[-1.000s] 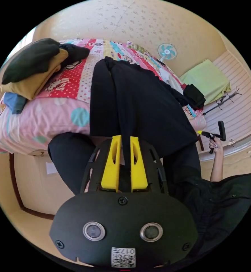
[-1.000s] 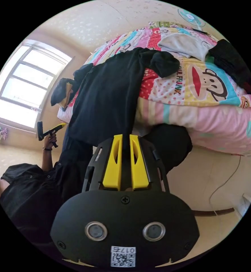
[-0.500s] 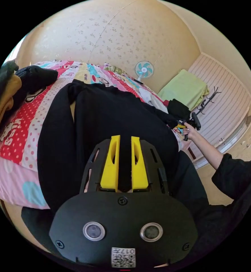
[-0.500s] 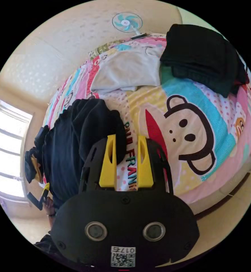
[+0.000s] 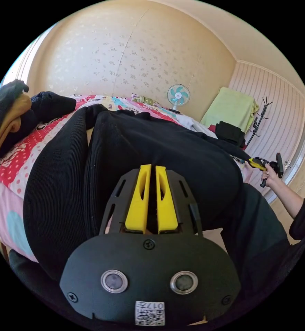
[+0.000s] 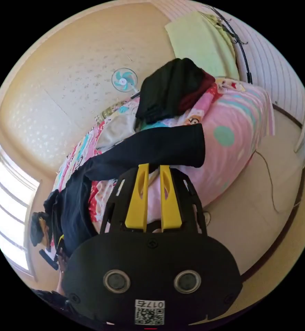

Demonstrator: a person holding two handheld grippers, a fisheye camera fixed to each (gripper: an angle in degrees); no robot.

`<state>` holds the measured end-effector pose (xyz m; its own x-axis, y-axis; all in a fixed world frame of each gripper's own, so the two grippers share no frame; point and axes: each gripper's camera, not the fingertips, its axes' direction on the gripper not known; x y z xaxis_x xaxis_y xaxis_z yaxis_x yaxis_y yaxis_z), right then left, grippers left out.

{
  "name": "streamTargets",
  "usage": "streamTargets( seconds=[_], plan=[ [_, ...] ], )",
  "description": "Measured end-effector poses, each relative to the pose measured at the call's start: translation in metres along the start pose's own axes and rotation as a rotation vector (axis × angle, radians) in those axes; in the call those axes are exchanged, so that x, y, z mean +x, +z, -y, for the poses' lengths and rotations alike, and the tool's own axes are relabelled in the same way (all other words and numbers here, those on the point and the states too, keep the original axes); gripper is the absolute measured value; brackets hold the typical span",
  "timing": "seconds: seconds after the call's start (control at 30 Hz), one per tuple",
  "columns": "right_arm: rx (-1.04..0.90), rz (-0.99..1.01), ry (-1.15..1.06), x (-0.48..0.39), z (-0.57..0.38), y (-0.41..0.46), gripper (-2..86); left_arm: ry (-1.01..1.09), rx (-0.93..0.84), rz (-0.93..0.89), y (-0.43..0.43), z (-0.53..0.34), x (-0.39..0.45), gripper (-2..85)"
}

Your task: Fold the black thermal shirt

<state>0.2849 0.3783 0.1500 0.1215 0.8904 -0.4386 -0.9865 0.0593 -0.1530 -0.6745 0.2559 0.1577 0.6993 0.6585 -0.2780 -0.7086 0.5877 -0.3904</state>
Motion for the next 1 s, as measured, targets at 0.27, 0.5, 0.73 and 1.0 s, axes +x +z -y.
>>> streamTargets(
  seconds=[0.27, 0.5, 0.73, 1.0],
  plan=[
    [0.204, 0.339, 0.293, 0.063, -0.018, -0.016, 12.5, -0.004, 0.026, -0.044, 0.0, -0.013, -0.004, 3.5],
    [0.445, 0.398, 0.271, 0.015, -0.006, -0.047, 4.2, -0.008, 0.038, -0.05, 0.001, -0.018, -0.005, 3.2],
    [0.187, 0.615, -0.362, -0.243, -0.004, 0.027, 4.2, -0.024, 0.053, -0.087, 0.003, -0.022, -0.011, 2.8],
    [-0.426, 0.655, -0.593, -0.37, -0.161, 0.214, 11.5, -0.028, 0.06, -0.129, 0.004, -0.021, -0.017, 2.8]
  ],
)
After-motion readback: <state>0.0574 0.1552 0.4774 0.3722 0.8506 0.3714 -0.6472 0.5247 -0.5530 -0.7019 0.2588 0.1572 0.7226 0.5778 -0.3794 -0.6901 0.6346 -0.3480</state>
